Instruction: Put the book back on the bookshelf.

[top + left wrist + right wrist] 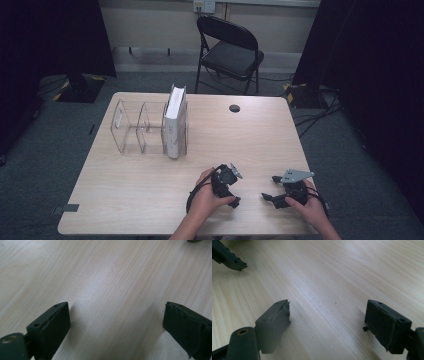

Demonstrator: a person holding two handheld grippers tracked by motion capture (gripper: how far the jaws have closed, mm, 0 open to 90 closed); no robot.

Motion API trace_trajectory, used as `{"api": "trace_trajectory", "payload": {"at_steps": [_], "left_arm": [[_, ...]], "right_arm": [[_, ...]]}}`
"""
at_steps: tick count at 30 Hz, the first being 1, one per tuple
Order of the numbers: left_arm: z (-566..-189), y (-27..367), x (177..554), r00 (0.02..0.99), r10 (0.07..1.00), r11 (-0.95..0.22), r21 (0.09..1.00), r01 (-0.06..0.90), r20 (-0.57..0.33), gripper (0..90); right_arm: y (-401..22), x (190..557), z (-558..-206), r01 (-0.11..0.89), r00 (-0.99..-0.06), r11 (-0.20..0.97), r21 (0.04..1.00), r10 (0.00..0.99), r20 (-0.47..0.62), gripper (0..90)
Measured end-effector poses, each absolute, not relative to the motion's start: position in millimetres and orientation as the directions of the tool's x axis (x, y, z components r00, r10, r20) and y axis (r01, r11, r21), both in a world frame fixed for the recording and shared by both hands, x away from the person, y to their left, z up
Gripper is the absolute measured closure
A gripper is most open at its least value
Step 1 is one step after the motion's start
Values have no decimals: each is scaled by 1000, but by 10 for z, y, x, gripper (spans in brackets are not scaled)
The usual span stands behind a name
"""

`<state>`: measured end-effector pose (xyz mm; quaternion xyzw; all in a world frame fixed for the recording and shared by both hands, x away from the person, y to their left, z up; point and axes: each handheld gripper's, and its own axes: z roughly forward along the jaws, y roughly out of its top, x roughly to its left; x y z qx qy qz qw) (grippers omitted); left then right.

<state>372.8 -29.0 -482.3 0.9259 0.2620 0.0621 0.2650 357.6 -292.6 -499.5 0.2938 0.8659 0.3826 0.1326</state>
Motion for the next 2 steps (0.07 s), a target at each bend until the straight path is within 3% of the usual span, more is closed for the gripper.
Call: {"api": "trace_trajectory", "payload": {"at_steps": [2], "left_arm": [[-4832, -295, 3722, 855, 518, -720, 528, 451, -24, 24]], "right_arm": [[-2926, 3576, -4994, 407, -792, 535, 740, 611, -7, 192]]}}
